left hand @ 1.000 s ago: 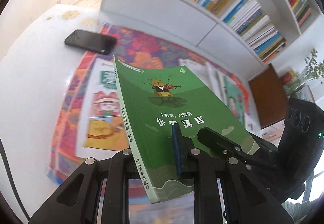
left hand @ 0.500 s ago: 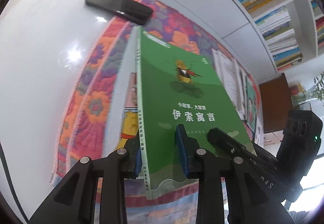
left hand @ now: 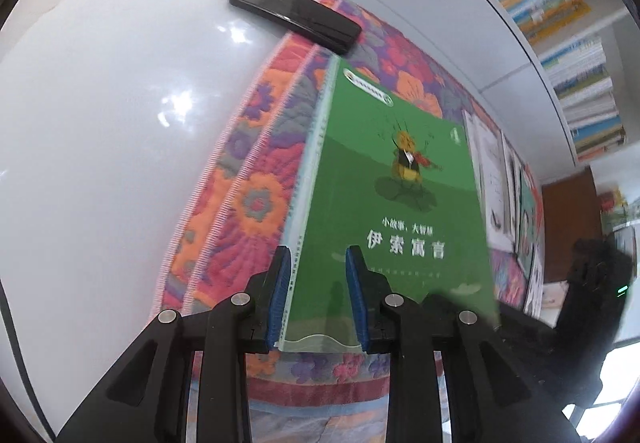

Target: Organize books

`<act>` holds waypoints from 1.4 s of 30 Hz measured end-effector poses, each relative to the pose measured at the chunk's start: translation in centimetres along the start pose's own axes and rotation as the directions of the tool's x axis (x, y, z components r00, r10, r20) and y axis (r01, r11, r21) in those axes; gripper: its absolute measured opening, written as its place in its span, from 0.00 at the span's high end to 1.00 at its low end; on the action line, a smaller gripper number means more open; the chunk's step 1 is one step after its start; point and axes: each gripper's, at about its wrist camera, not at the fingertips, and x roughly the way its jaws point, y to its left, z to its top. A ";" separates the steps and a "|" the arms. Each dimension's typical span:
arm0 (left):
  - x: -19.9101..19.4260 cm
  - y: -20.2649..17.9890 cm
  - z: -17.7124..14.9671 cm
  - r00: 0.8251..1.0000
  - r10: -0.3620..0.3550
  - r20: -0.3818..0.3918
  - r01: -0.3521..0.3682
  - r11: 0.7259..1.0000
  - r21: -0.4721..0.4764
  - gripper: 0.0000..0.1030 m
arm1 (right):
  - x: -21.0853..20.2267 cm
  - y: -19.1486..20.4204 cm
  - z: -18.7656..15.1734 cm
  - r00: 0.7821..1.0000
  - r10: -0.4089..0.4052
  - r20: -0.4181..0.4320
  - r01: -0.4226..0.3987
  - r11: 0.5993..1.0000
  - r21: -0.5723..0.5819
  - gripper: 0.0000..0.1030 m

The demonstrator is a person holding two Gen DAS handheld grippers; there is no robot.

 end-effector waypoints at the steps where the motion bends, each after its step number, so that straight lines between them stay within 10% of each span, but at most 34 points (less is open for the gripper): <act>1: -0.3 0.1 0.1 1.000 0.013 0.011 -0.013 1.000 -0.002 0.77 | 0.5 0.0 -0.2 0.999 -0.002 -0.034 0.002 1.000 -0.001 0.62; 12: 0.3 -7.8 -0.3 1.000 -0.027 -0.001 0.027 0.983 0.183 0.76 | -2.5 -4.1 -5.2 0.996 -0.031 -0.088 0.041 0.992 0.116 0.46; 28: 10.8 -34.1 -11.5 0.959 -0.081 -0.272 0.219 0.821 0.528 0.76 | -19.6 -24.1 -9.5 0.950 -0.269 0.158 0.174 0.877 0.448 0.46; 35: 18.3 -43.1 -16.7 0.920 -0.089 -0.382 0.276 0.837 0.472 0.75 | -28.5 -39.3 -15.2 0.888 -0.407 0.214 0.187 0.746 0.640 0.54; 42: 22.1 -45.7 -19.2 0.910 -0.050 -0.412 0.240 0.873 0.425 0.75 | -29.5 -48.2 -19.3 0.924 -0.322 0.204 0.069 0.667 0.741 0.65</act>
